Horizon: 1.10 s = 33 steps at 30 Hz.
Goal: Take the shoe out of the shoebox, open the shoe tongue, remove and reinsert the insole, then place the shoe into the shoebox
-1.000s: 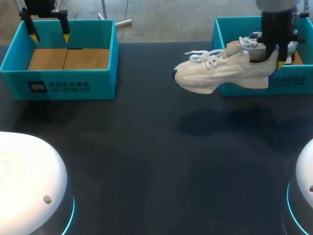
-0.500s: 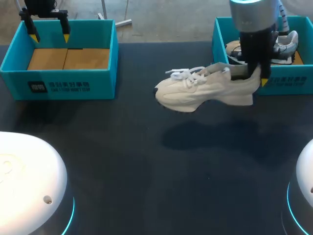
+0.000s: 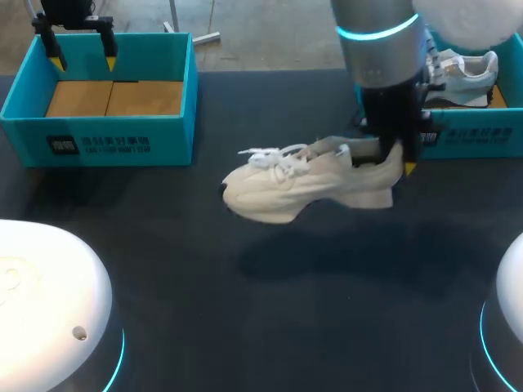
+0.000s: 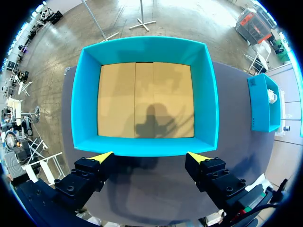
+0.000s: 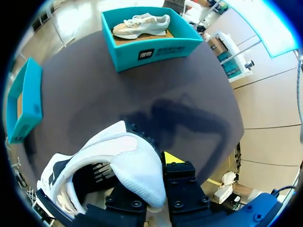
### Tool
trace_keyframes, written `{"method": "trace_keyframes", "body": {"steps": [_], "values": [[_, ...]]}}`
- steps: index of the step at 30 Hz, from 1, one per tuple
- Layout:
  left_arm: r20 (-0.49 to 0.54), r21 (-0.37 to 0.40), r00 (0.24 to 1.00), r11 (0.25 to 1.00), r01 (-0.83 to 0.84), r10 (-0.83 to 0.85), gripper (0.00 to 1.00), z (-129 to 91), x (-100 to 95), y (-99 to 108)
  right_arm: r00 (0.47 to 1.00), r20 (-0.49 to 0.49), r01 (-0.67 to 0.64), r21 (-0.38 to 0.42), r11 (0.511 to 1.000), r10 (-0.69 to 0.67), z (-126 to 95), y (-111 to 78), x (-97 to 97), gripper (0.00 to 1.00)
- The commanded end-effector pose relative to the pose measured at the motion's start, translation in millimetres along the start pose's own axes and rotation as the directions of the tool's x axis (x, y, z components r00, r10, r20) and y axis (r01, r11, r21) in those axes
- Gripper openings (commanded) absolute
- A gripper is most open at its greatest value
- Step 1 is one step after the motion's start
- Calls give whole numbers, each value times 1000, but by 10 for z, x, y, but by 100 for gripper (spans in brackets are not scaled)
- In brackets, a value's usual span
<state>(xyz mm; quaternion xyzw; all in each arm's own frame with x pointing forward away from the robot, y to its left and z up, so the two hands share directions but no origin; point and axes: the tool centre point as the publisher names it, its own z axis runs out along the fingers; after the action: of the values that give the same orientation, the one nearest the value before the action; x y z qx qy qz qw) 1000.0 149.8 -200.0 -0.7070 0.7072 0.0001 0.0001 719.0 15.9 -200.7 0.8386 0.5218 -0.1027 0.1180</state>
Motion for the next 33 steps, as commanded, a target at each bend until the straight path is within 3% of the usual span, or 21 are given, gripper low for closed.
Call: {"method": "trace_keyframes", "body": {"steps": [1, 6, 23, 33], "values": [[0, 0, 1000, 1000, 0, 0, 100, 0, -1, 0, 1000, 11, -8, -8, 1000, 8, 71, -249, 164, 0], [0, 0, 1000, 1000, 0, 0, 100, 0, -1, 0, 1000, 31, -3, 1, 1000, 3, 166, -384, 284, 0], [0, 0, 1000, 1000, 0, 0, 100, 0, -1, 0, 1000, 31, -3, 1, 1000, 3, 166, -384, 284, 0], [0, 0, 1000, 1000, 0, 0, 100, 0, -1, 0, 999, -9, -45, 14, 999, 45, 382, -387, 671, 0]]}}
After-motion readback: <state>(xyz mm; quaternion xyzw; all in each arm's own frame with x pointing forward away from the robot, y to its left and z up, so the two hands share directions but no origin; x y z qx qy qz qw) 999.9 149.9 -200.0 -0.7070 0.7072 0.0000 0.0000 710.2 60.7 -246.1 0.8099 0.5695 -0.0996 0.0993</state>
